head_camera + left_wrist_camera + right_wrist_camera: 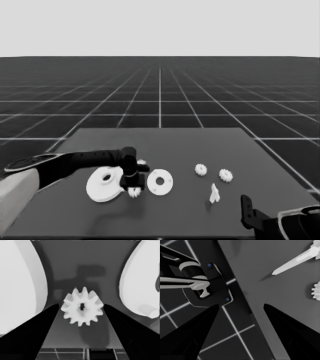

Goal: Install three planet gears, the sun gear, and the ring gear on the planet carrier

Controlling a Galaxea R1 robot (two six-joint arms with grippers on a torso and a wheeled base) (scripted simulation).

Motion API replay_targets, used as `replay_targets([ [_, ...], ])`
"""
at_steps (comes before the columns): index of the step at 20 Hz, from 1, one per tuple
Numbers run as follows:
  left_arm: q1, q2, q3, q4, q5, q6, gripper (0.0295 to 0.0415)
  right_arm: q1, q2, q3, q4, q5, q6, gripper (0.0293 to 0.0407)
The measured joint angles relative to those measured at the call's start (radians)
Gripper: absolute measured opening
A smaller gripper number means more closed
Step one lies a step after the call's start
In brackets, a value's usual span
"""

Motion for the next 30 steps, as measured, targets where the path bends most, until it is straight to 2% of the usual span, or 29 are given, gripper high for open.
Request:
replay_targets([
  [5,0.019,0.008,-0.028,0.015,-0.013,0.019,0.0383,0.000,0.000,0.000,0.000,0.000,0.000,0.0385],
  [7,0.020,0.009,-0.032,0.018,-0.014,0.021,0.0313,0.000,0.000,0.000,0.000,0.000,0.000,0.0385],
  [15,0.025,0.011,-0.037,0.022,-0.017,0.021,0.0312,0.000,0.000,0.000,0.000,0.000,0.000,0.0385],
  [16,-0.099,-0.032,0.115,-0.130,0.059,-0.067,0.0313,0.000,0.000,0.000,0.000,0.000,0.000,0.0385],
  [17,-0.238,-0.042,0.164,-0.249,0.074,-0.104,0.0313,0.000,0.000,0.000,0.000,0.000,0.000,0.0385],
  [18,-0.324,-0.041,0.166,-0.324,0.073,-0.108,0.0312,0.000,0.000,0.000,0.000,0.000,0.000,0.0385],
  [19,-0.373,-0.038,0.157,-0.368,0.072,-0.104,0.0312,0.000,0.000,0.000,0.000,0.000,0.000,0.0385],
  [21,-0.415,-0.034,0.143,-0.409,0.071,-0.094,0.0312,0.000,0.000,0.000,0.000,0.000,0.000,0.0385],
  [25,-0.433,-0.032,0.134,-0.427,0.071,-0.088,0.0312,0.000,0.000,0.000,0.000,0.000,0.000,0.0385],
  [27,-0.434,0.143,0.038,-0.429,0.068,-0.170,0.0312,0.000,0.000,0.000,0.000,0.000,0.000,0.0385],
  [30,-0.434,0.226,-0.026,-0.430,0.067,-0.184,0.0312,0.000,0.000,0.000,0.000,0.000,0.000,0.0385],
])
